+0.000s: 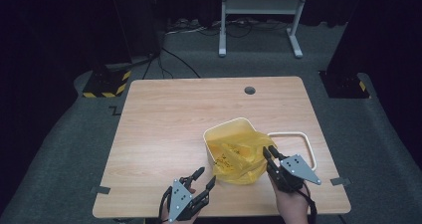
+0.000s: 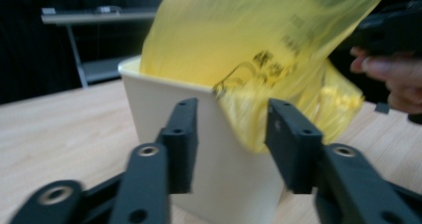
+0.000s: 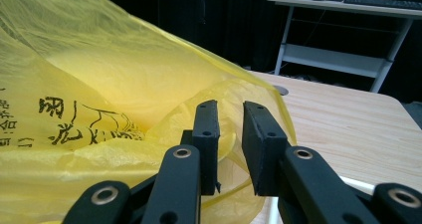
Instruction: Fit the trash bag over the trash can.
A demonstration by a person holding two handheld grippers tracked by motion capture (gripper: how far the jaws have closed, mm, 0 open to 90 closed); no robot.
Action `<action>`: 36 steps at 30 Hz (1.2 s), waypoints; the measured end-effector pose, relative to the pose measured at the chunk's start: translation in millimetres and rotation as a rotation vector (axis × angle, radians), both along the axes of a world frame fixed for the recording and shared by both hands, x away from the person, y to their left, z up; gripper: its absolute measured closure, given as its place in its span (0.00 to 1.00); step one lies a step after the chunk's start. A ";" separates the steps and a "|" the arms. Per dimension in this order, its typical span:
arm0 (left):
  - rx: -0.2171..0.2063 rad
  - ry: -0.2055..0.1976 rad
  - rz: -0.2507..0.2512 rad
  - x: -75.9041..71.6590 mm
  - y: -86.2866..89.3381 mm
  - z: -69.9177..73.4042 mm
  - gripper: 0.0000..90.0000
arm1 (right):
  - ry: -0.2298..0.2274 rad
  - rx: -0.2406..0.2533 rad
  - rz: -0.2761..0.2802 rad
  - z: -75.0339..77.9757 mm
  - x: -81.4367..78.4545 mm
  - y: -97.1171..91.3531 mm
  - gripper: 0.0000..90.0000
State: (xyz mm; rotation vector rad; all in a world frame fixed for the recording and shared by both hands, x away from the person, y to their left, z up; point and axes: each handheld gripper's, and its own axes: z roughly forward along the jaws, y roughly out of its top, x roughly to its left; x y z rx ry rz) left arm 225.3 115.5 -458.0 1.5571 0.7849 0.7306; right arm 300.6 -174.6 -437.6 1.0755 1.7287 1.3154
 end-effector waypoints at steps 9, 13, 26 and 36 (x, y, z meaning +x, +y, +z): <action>0.167 -0.108 -0.080 4.6 -41.1 24.9 0.46 | -0.004 -0.006 0.004 -0.4 -0.3 1.7 0.86; 0.107 -0.066 -0.050 27.9 -25.8 26.3 0.96 | -0.005 -0.006 0.006 -0.6 -0.1 1.7 0.86; -0.026 0.167 0.062 74.1 31.3 -13.2 0.83 | -0.010 0.003 0.016 -0.9 0.2 0.6 0.86; 0.001 -0.002 0.056 42.7 25.1 13.9 0.39 | 0.025 0.033 0.027 0.1 4.5 0.5 0.86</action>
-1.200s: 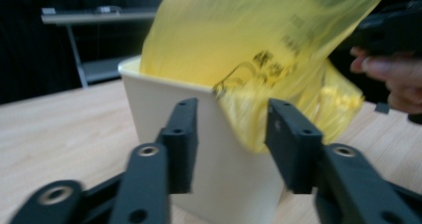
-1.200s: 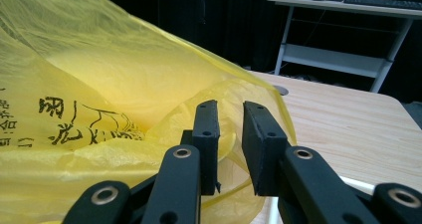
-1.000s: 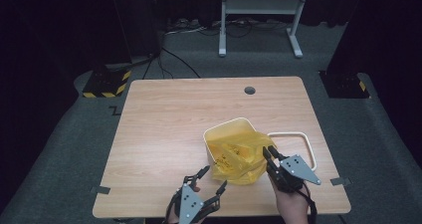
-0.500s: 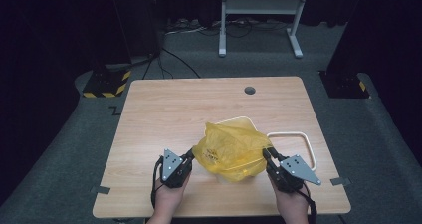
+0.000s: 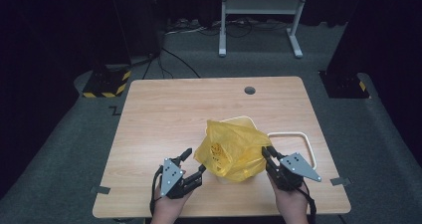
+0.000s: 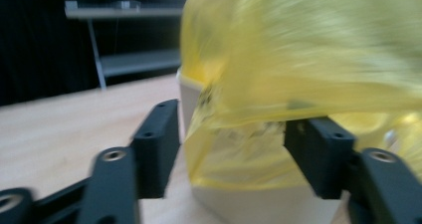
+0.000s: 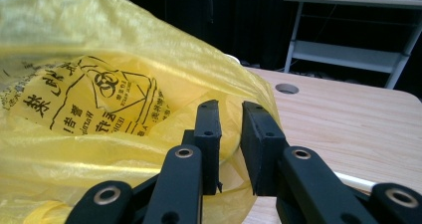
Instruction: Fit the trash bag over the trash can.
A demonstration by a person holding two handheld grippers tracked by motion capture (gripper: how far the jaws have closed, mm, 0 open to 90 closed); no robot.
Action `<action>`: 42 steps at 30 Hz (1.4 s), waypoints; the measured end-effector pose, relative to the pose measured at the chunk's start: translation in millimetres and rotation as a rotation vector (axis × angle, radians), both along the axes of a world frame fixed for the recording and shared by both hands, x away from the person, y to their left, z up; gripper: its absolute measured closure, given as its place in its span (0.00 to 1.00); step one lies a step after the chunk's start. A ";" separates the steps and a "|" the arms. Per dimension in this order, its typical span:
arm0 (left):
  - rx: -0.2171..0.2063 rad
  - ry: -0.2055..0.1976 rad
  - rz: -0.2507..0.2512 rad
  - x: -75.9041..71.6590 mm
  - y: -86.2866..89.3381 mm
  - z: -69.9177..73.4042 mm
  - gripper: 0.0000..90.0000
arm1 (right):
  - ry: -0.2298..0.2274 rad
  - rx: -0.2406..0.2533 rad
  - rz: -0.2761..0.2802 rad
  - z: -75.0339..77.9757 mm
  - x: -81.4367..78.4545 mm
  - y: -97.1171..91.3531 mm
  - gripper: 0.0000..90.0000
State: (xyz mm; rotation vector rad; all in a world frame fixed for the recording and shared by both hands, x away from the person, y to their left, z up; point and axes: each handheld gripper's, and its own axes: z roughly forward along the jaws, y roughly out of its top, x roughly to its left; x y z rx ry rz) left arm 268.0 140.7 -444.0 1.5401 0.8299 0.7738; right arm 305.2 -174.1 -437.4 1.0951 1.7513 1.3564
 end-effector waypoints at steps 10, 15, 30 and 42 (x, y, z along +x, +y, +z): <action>-0.103 -0.159 -0.049 -17.5 -2.7 39.2 0.68 | 0.006 -0.025 0.039 1.7 0.4 5.4 0.89; -0.145 -0.059 0.040 9.5 14.4 38.3 0.94 | -0.001 -0.040 0.062 1.8 -0.9 8.3 0.90; -0.022 0.279 0.152 88.5 25.0 -25.9 0.99 | -0.011 -0.050 0.069 1.6 0.0 6.9 0.90; -0.035 0.237 0.066 55.1 25.2 -24.2 0.77 | 0.009 -0.066 0.084 2.8 11.8 1.2 0.93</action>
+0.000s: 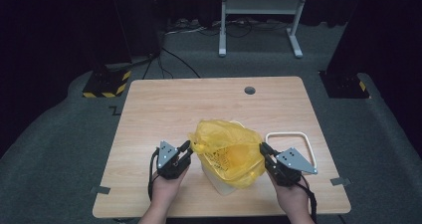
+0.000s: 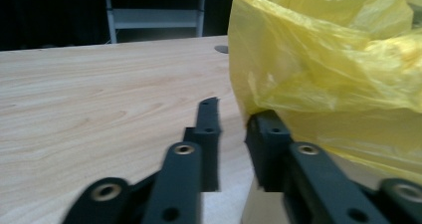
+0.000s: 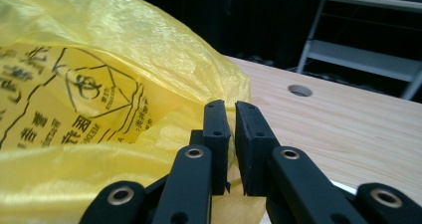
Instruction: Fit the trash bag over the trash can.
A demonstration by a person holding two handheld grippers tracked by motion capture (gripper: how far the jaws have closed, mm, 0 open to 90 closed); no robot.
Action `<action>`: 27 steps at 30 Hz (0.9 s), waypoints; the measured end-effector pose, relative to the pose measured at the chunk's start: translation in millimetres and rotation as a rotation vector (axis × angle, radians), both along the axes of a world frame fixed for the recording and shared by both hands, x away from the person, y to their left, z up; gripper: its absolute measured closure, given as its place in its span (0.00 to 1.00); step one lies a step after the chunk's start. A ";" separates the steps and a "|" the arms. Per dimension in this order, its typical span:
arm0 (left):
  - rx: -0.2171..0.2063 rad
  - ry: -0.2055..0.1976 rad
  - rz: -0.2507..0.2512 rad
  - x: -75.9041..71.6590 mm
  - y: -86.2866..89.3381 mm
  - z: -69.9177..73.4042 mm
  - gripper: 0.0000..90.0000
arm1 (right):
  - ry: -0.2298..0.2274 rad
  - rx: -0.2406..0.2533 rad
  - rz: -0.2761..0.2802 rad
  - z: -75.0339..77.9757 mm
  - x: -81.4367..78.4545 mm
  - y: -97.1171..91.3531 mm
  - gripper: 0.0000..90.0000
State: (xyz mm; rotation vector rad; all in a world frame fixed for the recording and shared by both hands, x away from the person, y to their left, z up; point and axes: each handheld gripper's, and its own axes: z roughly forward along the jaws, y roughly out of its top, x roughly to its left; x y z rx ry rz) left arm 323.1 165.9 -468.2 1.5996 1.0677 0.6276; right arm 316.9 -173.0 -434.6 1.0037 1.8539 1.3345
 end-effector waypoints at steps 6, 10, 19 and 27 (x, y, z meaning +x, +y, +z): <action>0.009 -0.046 0.009 -21.6 7.3 5.1 0.59 | -0.016 -0.023 0.018 1.2 -3.7 7.3 0.88; 0.024 -0.064 0.028 -32.0 12.9 4.9 0.50 | -0.053 0.013 -0.012 9.9 -14.1 3.6 0.78; 0.009 -0.056 0.023 -33.7 13.1 0.5 0.46 | -0.078 0.050 -0.032 13.4 -59.2 3.2 0.74; 0.009 -0.050 -0.021 -34.5 4.4 -0.6 0.46 | 0.015 -0.033 -0.083 -21.1 -40.9 2.4 0.75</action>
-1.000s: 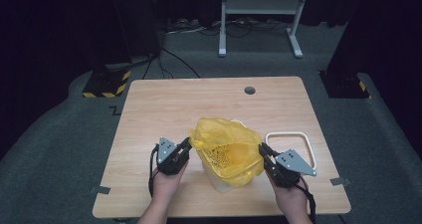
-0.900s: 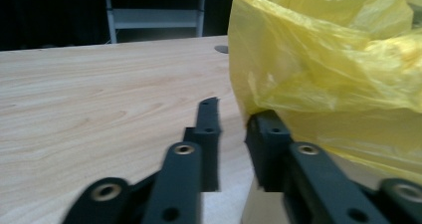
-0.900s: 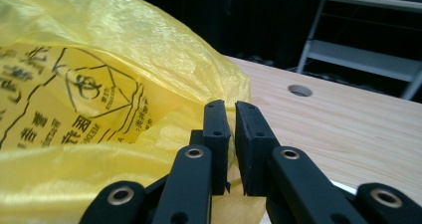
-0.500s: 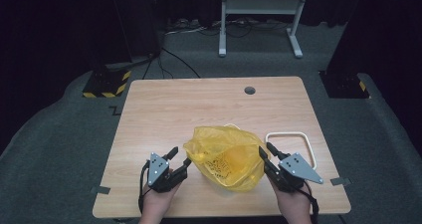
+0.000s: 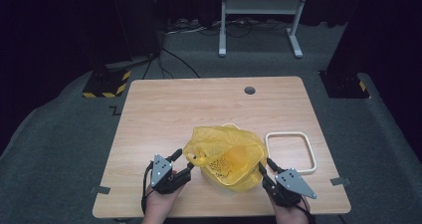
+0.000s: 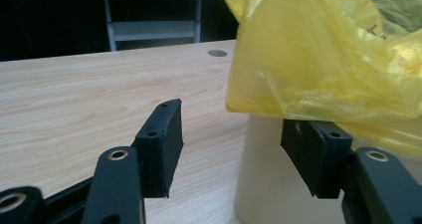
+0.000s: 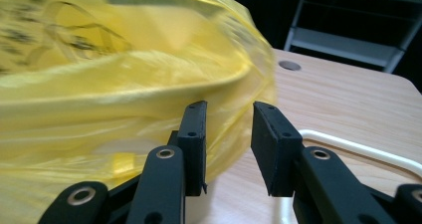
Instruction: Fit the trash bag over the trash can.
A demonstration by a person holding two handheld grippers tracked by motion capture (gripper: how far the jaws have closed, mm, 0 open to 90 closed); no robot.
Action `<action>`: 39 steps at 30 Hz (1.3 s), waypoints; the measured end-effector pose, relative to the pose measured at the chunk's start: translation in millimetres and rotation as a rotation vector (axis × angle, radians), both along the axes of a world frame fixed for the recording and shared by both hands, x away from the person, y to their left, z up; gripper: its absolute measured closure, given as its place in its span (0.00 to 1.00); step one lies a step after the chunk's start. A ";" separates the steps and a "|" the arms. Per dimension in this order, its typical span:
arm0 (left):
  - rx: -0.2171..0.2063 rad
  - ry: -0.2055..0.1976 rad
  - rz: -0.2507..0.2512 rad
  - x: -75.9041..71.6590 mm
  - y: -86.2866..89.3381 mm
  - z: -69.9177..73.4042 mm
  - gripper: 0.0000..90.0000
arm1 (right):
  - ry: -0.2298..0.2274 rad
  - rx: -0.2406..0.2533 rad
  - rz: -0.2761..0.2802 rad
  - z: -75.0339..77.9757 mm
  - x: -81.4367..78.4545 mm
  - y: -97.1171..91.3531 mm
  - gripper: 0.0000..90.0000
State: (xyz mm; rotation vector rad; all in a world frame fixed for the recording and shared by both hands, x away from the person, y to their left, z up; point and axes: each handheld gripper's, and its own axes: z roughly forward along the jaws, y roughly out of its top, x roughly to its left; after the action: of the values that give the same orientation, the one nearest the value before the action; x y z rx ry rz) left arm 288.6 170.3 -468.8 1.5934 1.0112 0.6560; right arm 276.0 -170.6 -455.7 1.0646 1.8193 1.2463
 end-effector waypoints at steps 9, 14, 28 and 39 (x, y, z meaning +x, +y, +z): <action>0.031 -0.013 -0.050 -5.9 -13.2 1.2 0.43 | 0.014 -0.006 -0.053 5.4 39.7 -13.6 0.74; 0.042 -0.025 -0.044 -9.6 -12.1 2.5 0.41 | 0.042 -0.026 -0.040 -13.3 32.5 -8.6 0.74; 0.067 0.001 -0.029 -13.0 -5.8 1.5 0.45 | -0.027 0.029 -0.043 14.3 17.5 -21.7 0.73; 0.111 -0.240 0.004 -56.8 -4.4 15.7 0.38 | -0.019 0.070 0.001 27.9 30.7 4.8 0.74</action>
State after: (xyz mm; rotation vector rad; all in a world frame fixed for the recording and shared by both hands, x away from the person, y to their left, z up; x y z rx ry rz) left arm 231.8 165.8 -453.1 1.5643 0.8132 0.8959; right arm 306.7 -165.8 -427.8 1.0864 1.7736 1.3256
